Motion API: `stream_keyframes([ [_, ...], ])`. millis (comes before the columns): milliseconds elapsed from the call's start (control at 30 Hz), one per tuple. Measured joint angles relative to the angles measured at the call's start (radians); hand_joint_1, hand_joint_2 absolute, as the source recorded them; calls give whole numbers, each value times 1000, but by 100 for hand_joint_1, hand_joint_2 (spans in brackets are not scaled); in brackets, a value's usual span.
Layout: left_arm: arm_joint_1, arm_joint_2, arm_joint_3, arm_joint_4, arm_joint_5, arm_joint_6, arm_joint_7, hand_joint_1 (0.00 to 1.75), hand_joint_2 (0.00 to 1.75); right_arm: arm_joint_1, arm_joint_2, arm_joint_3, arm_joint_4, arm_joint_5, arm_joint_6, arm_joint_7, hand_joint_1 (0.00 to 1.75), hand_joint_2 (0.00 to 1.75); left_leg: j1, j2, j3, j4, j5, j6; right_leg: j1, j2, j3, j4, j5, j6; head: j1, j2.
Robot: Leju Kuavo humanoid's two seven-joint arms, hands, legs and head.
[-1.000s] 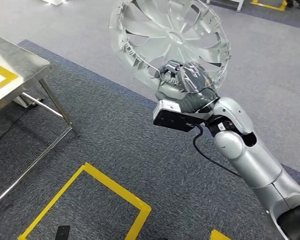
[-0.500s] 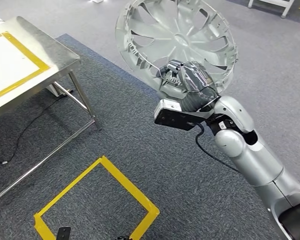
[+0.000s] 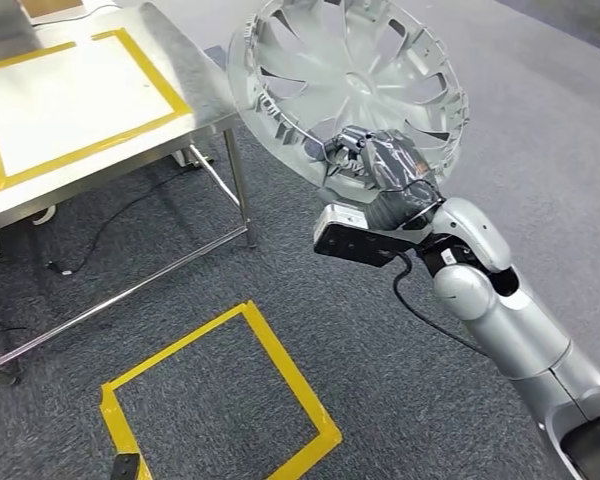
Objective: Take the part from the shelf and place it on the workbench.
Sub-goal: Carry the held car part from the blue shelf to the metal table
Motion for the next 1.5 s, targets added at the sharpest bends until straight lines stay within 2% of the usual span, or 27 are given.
stream_keyframes([
  [33,2,0,0,0,5,-5,5,0,175,4,-5,-1,-1,0,0,0,175,175,1,-17,1,2,-2,0,-1,1,-10,-8,25,1,0,0],
  [67,4,1,1,0,13,-12,14,0,175,7,-10,-2,-2,0,0,0,175,175,3,-33,3,5,-4,-2,-3,5,-1,-53,67,2,0,0],
  [133,11,4,5,0,37,-41,38,0,175,14,-20,-8,-5,-1,-1,0,175,175,7,-64,0,16,-12,-11,-12,45,44,-183,144,6,0,0],
  [200,17,7,17,0,67,-83,71,0,175,20,-25,-12,-8,0,-2,0,175,175,9,-88,-12,28,-16,-21,-18,83,73,-248,161,5,-1,0],
  [267,25,11,38,0,100,-133,107,0,175,24,-26,-15,-9,2,-3,1,175,175,12,-110,-20,30,-13,-31,-17,75,79,-253,154,-5,-1,0],
  [300,30,13,51,0,117,-160,124,0,175,25,-26,-15,-9,3,-3,1,175,175,12,-107,-22,33,-15,-36,-17,63,83,-255,154,-11,-1,0],
  [333,33,16,62,0,132,-190,140,0,175,26,-25,-16,-9,5,-2,1,175,175,10,-88,-27,46,-23,-41,-18,51,87,-256,153,-17,-5,0],
  [433,30,20,89,0,159,-256,165,0,175,27,-21,-17,-9,12,-2,1,175,175,10,5,-98,196,-96,-56,-13,10,99,-258,147,-33,-17,0],
  [500,28,21,102,0,164,-269,171,0,175,28,-21,-16,-8,15,-2,1,175,175,14,24,-150,298,-129,-59,-8,-18,103,-258,142,-37,-18,0],
  [533,28,21,106,0,165,-271,172,0,175,28,-21,-16,-8,15,-2,0,175,175,14,25,-152,303,-120,-57,-6,-32,106,-258,139,-37,-18,0],
  [600,29,23,112,0,166,-271,174,0,175,28,-21,-15,-8,14,-2,0,175,175,9,39,-101,204,-60,-45,-2,-57,113,-258,133,-37,-18,0],
  [633,28,25,116,0,166,-271,175,0,175,28,-21,-15,-8,14,-2,0,175,175,0,60,-64,135,-35,-36,0,-70,117,-259,130,-35,-18,0],
  [700,26,28,122,0,167,-273,175,0,175,28,-21,-16,-8,14,-2,0,175,175,-16,91,-18,42,-13,-22,4,-94,123,-261,124,-28,-17,0],
  [733,26,29,125,0,170,-277,176,0,175,28,-21,-16,-8,15,-2,0,175,175,-20,93,-14,29,-17,-19,6,-105,126,-265,122,-25,-17,0],
  [800,29,30,133,0,186,-301,184,0,175,28,-17,-17,-8,16,-2,-1,175,175,-18,69,-10,16,-11,-12,6,-119,132,-272,117,-16,-17,0],
  [867,30,31,144,0,205,-333,194,0,175,27,-14,-19,-7,17,-1,-2,175,175,-10,48,2,-2,-4,-3,3,-82,120,-240,92,-12,-15,0],
  [933,26,32,155,0,218,-361,201,0,175,28,-13,-21,-6,18,-1,-5,175,175,-5,26,7,-9,-1,3,0,-24,65,-130,41,-10,-12,0],
  [1000,23,32,162,0,231,-391,205,0,175,31,-13,-21,-3,20,-1,-9,175,175,-4,0,8,-8,-2,5,0,-4,-3,-15,10,-4,-11,0],
  [1033,23,31,166,0,237,-407,205,0,175,32,-13,-21,-2,21,-1,-11,175,175,-3,-14,9,-6,-3,5,-1,-2,-20,1,20,-1,-10,0],
  [1100,23,30,175,0,249,-437,205,0,175,34,-14,-21,0,23,-1,-13,175,175,2,-45,11,0,-7,0,-5,6,1,-80,91,4,-11,0],
  [1167,22,30,180,0,257,-460,203,0,175,36,-14,-23,2,25,-1,-16,175,175,6,-72,6,13,-15,-11,-14,46,54,-207,149,8,-10,0],
  [1233,24,32,183,0,260,-476,200,0,175,40,-14,-25,3,29,-3,-17,175,175,9,-94,-4,21,-18,-22,-17,72,83,-260,155,3,-10,0],
  [1300,30,33,185,0,255,-485,199,0,175,44,-13,-28,3,32,-5,-18,175,175,13,-111,-10,22,-17,-32,-15,59,90,-264,153,-9,-10,0],
  [1333,34,34,185,0,248,-486,198,0,175,45,-12,-31,3,32,-6,-18,175,175,12,-103,-12,27,-21,-36,-15,52,94,-266,153,-16,-11,0],
  [1400,36,35,185,0,235,-484,198,0,175,49,-11,-36,3,33,-9,-17,175,175,9,-57,-27,63,-44,-45,-17,38,103,-271,153,-26,-16,0],
  [1433,36,35,185,0,230,-484,198,0,175,50,-11,-38,4,33,-11,-17,175,175,9,-26,-44,101,-63,-49,-15,32,106,-272,152,-30,-18,0],
  [1500,34,35,181,0,220,-487,195,0,175,53,-11,-40,4,35,-17,-17,175,175,14,7,-98,209,-105,-55,-12,21,110,-272,148,-37,-20,0],
])
